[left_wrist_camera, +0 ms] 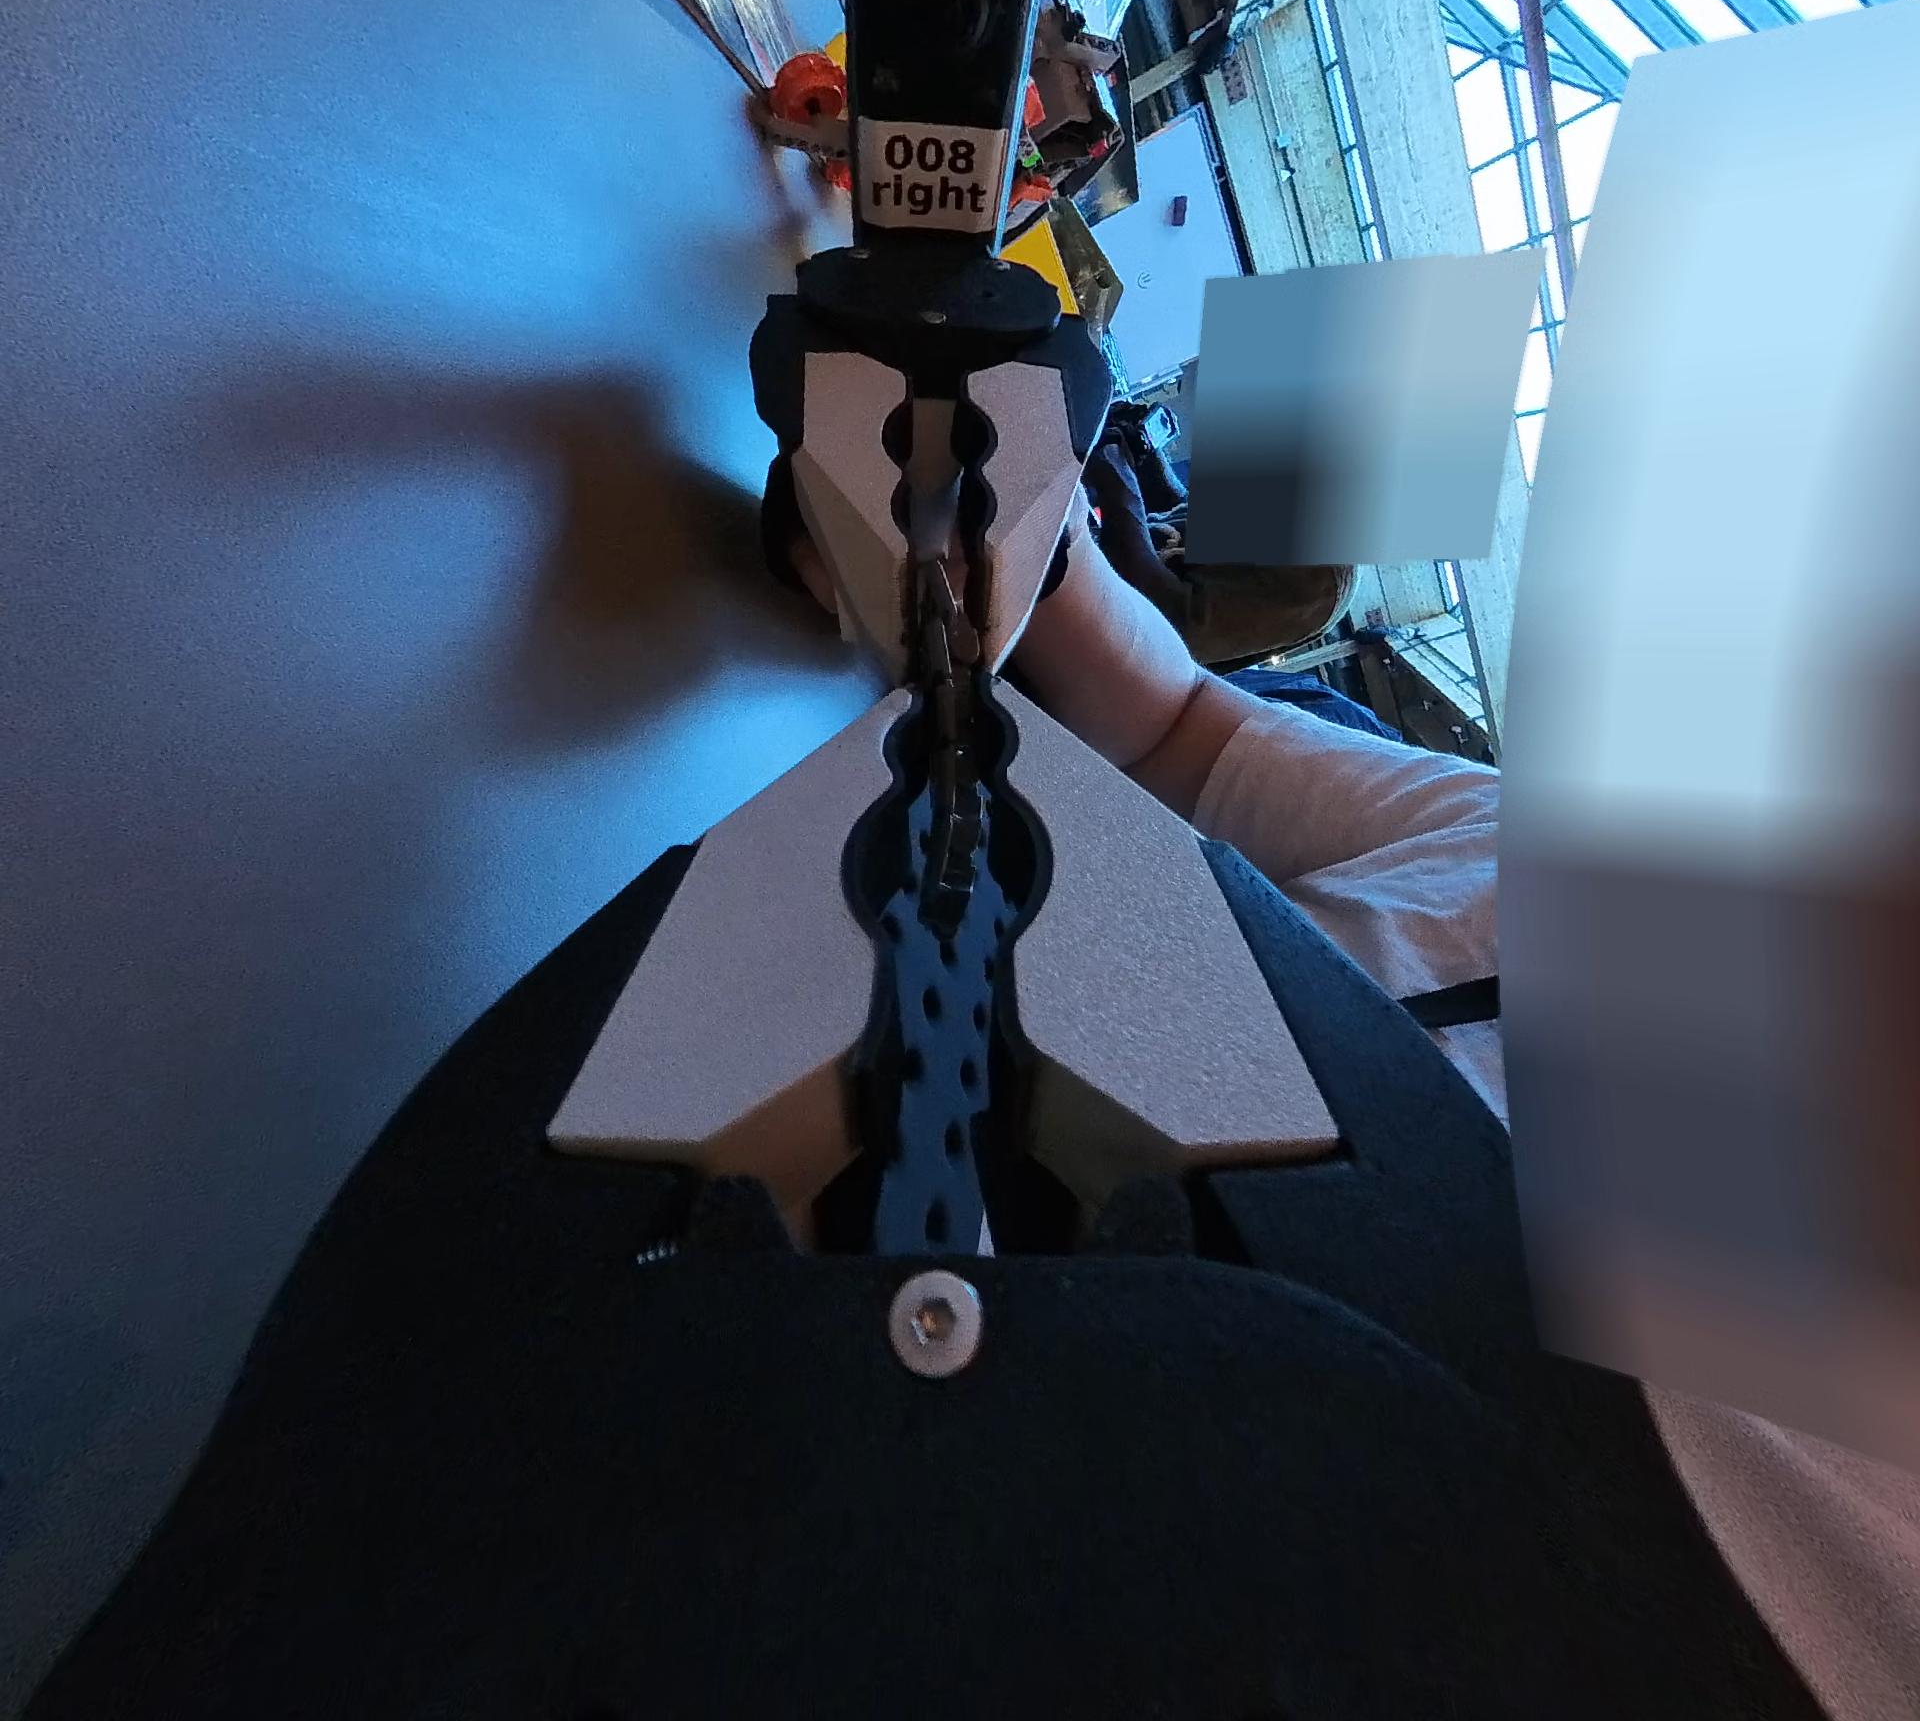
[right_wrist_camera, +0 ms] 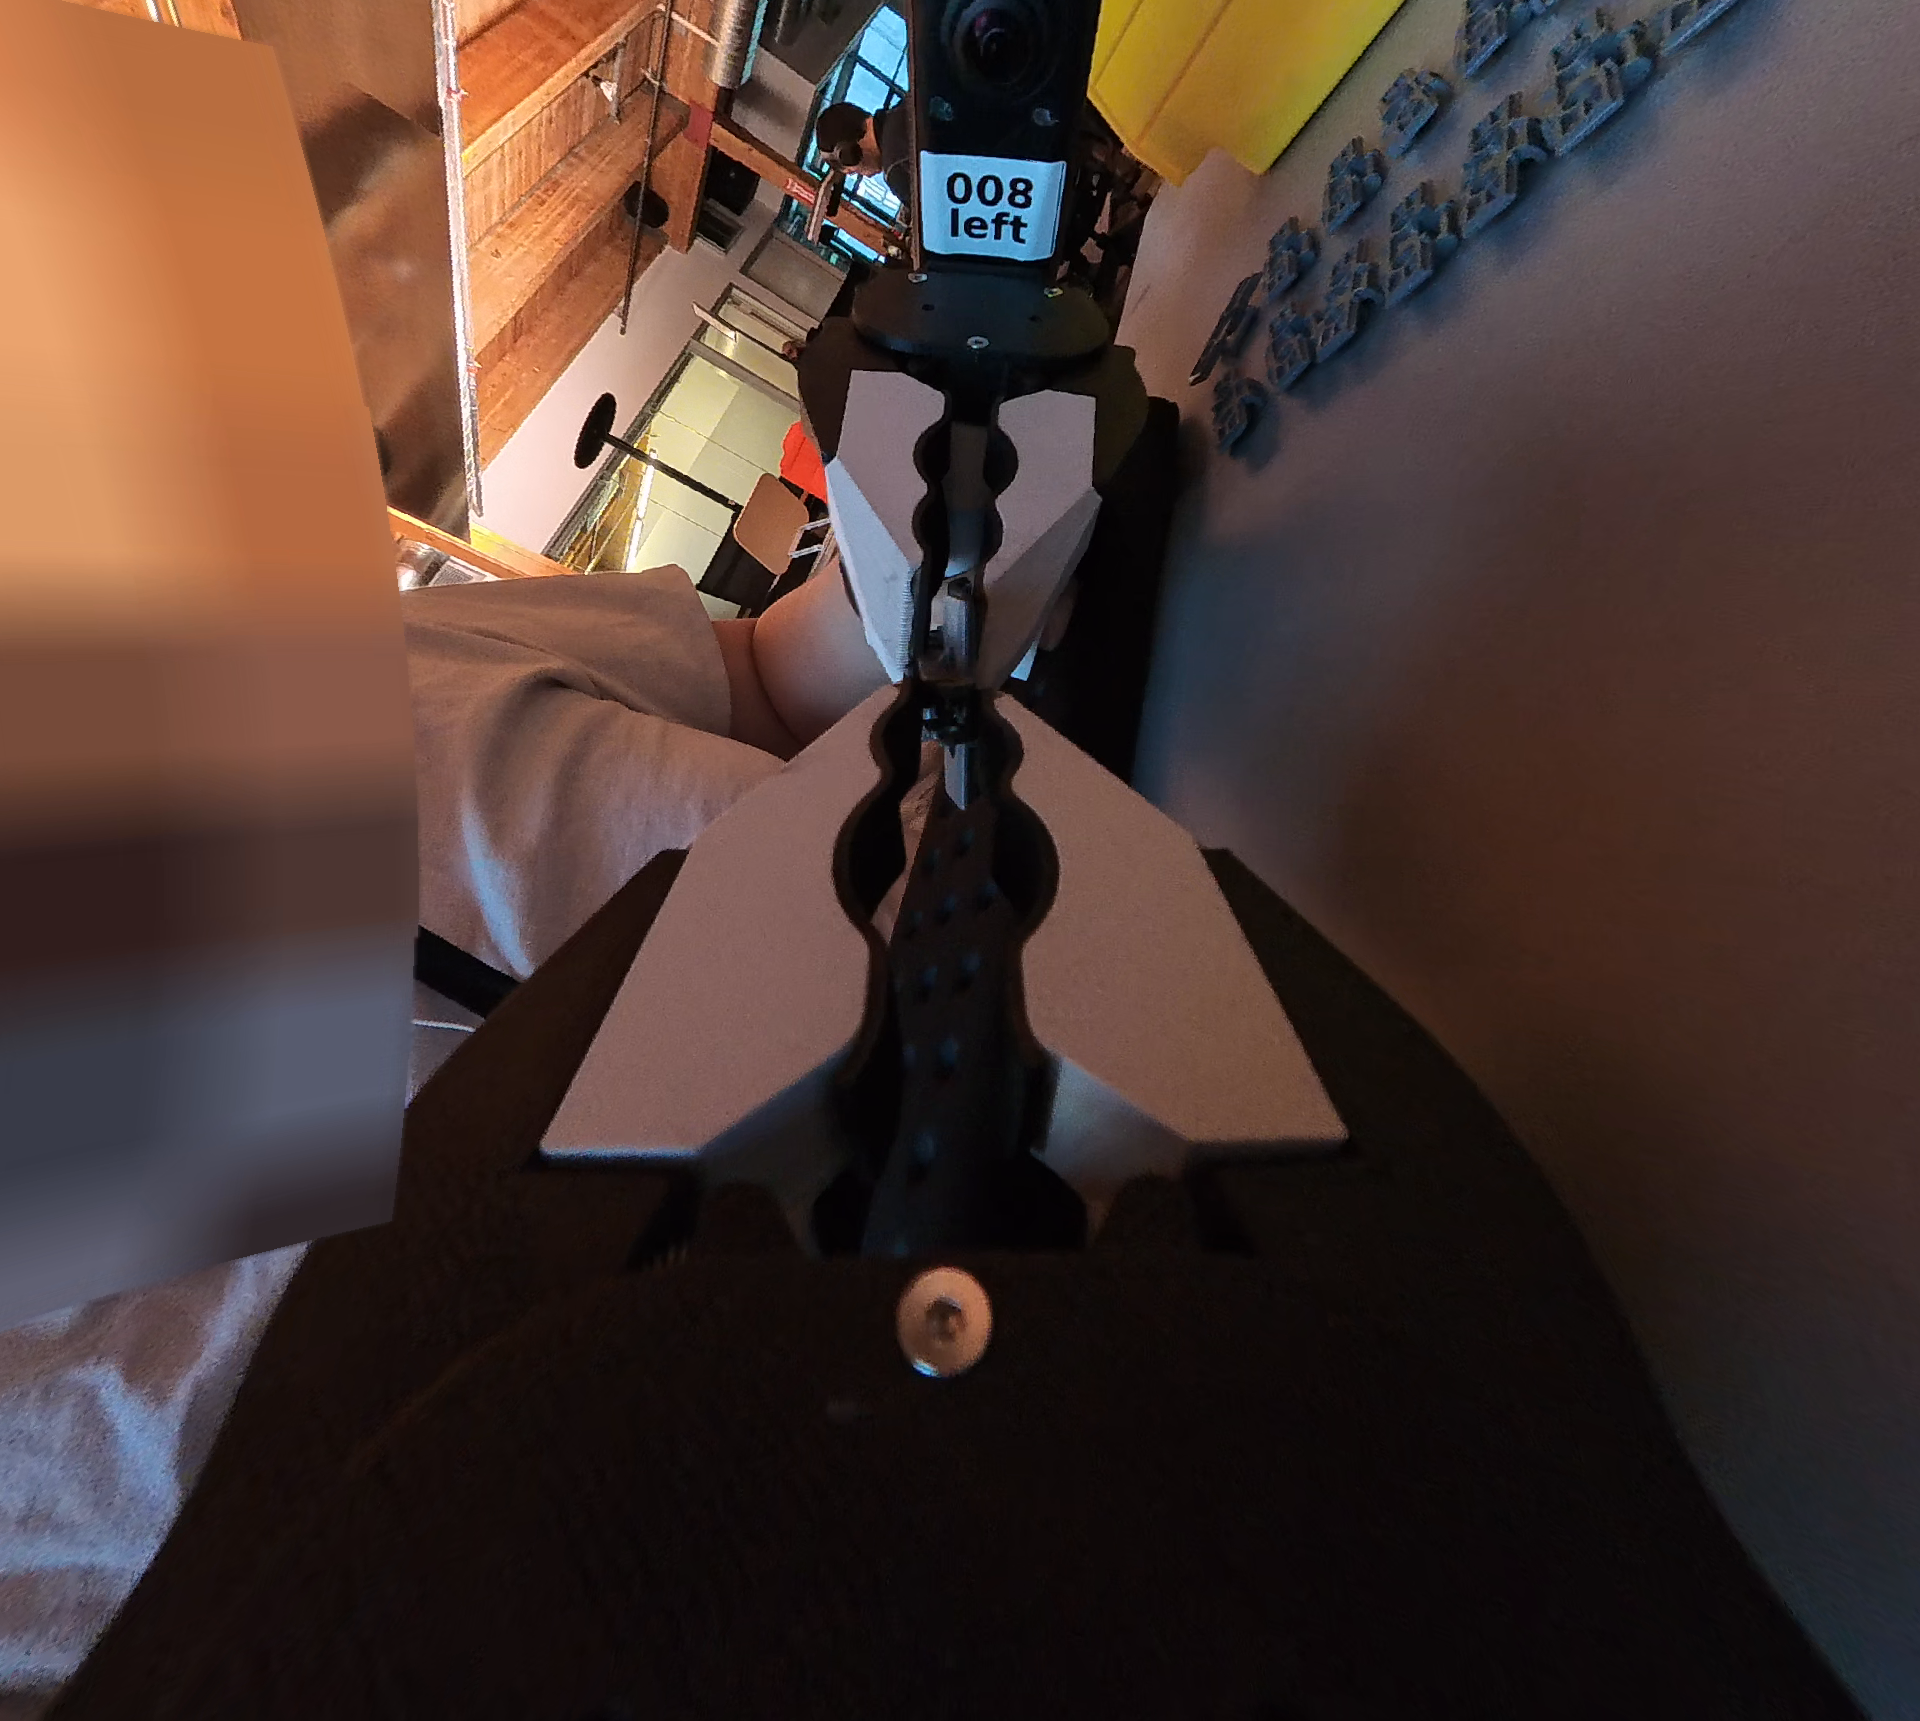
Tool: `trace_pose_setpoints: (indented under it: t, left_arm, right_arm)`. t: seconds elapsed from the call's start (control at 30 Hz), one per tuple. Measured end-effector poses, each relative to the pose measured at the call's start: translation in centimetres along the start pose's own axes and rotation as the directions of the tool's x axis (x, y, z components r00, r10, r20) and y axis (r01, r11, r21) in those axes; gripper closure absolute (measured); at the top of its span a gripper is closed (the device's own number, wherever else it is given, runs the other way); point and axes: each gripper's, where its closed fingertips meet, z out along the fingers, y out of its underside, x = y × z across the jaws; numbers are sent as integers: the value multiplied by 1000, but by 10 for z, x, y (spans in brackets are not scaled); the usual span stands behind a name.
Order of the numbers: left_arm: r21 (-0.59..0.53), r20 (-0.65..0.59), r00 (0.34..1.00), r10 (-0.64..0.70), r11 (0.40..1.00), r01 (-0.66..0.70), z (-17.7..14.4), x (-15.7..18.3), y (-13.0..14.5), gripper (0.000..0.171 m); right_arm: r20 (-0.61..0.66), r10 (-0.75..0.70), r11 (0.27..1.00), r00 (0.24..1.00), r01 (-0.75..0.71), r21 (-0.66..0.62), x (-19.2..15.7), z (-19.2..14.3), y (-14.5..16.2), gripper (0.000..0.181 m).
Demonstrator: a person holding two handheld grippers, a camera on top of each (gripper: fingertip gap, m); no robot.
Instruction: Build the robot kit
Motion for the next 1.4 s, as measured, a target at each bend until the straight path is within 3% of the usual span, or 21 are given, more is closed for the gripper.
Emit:
trace_pose_setpoints:
  t: [0.37, 0.53, 0.97, 1.1, 1.4]
  left_arm:
    - [-27, 40, 999, 12, 1000, -11, 1, -3, 6, 167]
    - [-12, -45, 995, -92, 996, 92, -3, 2, 3, 166]
    - [-36, -28, 992, -122, 992, 121, -3, -2, 7, 166]
    - [-55, -37, 987, -156, 987, 154, -2, -3, 8, 165]
    - [7, -20, 990, -140, 990, 140, -1, -6, -1, 165]
  right_arm:
    - [-59, -62, 997, 996, 59, -58, 4, 0, 9, 173]
    - [-48, -116, 993, 992, 115, -29, 0, 3, 5, 173]
    - [-103, -168, 984, 980, 161, -77, 6, 5, 11, 171]
    - [-147, -247, 967, 958, 234, -104, 9, 4, 12, 171]
    - [-171, -186, 982, 968, 187, -10, 12, 1, -3, 172]
